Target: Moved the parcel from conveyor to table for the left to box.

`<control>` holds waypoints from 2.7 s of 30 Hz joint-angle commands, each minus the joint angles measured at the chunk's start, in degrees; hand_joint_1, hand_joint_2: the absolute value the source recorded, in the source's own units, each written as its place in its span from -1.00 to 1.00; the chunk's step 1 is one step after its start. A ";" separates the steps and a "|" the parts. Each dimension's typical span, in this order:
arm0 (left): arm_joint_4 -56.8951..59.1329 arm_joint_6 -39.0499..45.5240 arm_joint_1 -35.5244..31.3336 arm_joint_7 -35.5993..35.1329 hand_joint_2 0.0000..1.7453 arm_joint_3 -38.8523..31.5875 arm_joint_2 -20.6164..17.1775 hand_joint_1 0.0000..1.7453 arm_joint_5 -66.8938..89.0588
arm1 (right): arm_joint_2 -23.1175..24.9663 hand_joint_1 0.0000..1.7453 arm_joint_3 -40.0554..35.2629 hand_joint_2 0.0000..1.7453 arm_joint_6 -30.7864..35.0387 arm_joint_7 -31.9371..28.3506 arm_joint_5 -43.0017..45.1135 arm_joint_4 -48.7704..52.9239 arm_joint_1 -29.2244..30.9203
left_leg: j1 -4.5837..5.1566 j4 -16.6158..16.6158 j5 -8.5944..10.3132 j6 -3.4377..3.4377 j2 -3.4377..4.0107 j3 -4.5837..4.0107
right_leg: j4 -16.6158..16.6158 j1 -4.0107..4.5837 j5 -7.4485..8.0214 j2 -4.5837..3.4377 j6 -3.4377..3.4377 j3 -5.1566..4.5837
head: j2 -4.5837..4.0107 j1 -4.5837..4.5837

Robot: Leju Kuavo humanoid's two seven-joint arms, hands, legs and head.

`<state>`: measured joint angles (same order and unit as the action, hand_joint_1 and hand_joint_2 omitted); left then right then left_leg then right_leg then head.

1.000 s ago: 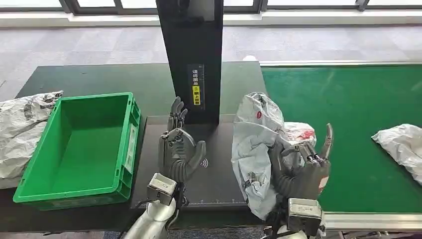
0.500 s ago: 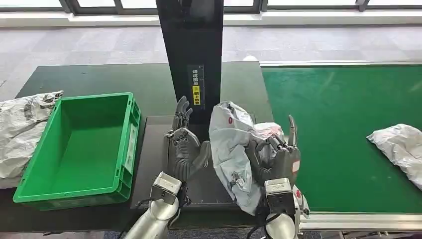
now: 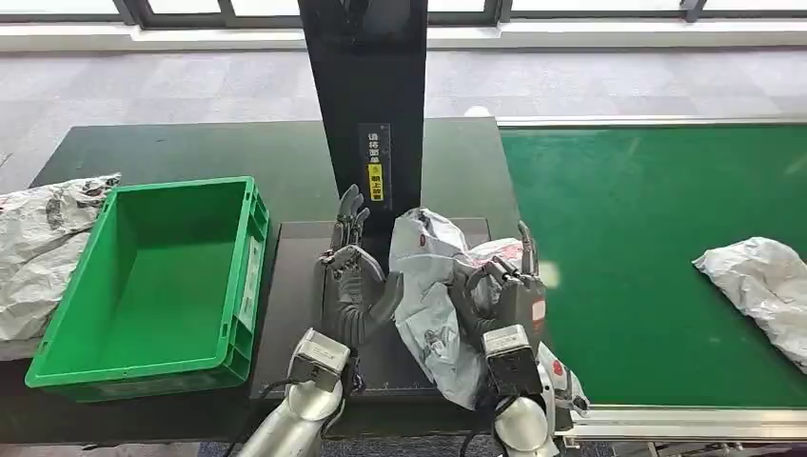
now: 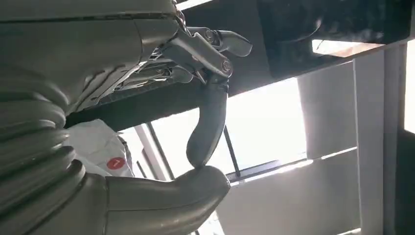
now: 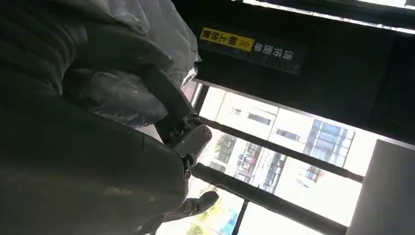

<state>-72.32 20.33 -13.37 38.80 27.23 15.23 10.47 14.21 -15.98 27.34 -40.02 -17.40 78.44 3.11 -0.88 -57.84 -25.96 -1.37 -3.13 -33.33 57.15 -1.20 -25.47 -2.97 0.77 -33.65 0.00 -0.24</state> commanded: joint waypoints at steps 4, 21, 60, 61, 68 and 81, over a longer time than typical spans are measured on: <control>2.93 -0.08 -1.84 1.20 1.00 0.27 -0.44 -1.00 0.28 | 0.68 -1.00 3.17 1.00 -1.23 0.02 0.53 -7.40 3.72 | 0.01 0.06 0.00 0.06 0.21 0.08 | -0.07 0.04 0.02 0.15 -0.05 0.08 | 0.00 0.00; 2.93 -0.08 -1.84 1.20 1.00 0.27 -0.44 -1.00 0.28 | 0.68 -1.00 3.17 1.00 -1.23 0.02 0.53 -7.40 3.72 | 0.01 0.09 0.02 0.09 0.24 0.09 | -0.11 0.06 0.03 0.29 -0.08 0.11 | 0.00 0.00; 2.60 -0.63 -0.76 1.20 1.00 -0.05 -0.22 -1.00 1.44 | 0.30 -1.00 9.61 1.00 -2.46 0.02 2.34 -2.94 2.19 | 0.01 0.06 0.01 0.07 0.15 0.05 | -0.08 0.04 0.00 0.26 -0.06 0.08 | 0.00 0.00; 2.60 -0.63 -0.76 1.20 1.00 -0.05 -0.22 -1.00 1.44 | 0.30 -1.00 9.61 1.00 -2.46 0.02 2.34 -2.94 2.19 | 0.04 0.09 0.02 0.09 0.18 0.08 | -0.10 0.04 -0.01 0.35 -0.07 0.10 | 0.00 0.00; 2.95 -1.43 -1.09 1.20 1.00 -0.48 0.35 -1.00 2.08 | 0.26 -1.00 8.75 -1.00 -3.76 0.02 1.55 -0.65 1.77 | 0.03 0.05 0.00 0.08 0.16 0.05 | -0.06 0.03 -0.01 0.29 -0.06 0.08 | 0.00 0.00; 3.07 -1.83 -1.30 1.20 1.00 -1.20 0.77 -1.00 2.60 | -0.06 -1.00 7.90 -1.00 -3.29 0.02 2.42 1.30 1.53 | 0.04 0.06 0.01 0.10 0.23 0.06 | -0.07 0.04 -0.01 0.34 -0.08 0.08 | 0.02 0.00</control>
<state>-72.22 19.21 -13.36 38.80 27.23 15.23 12.74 15.01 -9.09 23.89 -40.17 -16.20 78.29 4.10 -0.88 -57.84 -25.96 -1.37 -3.13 -33.33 57.15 -1.20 -25.47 -2.97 0.77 -33.66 0.02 -0.24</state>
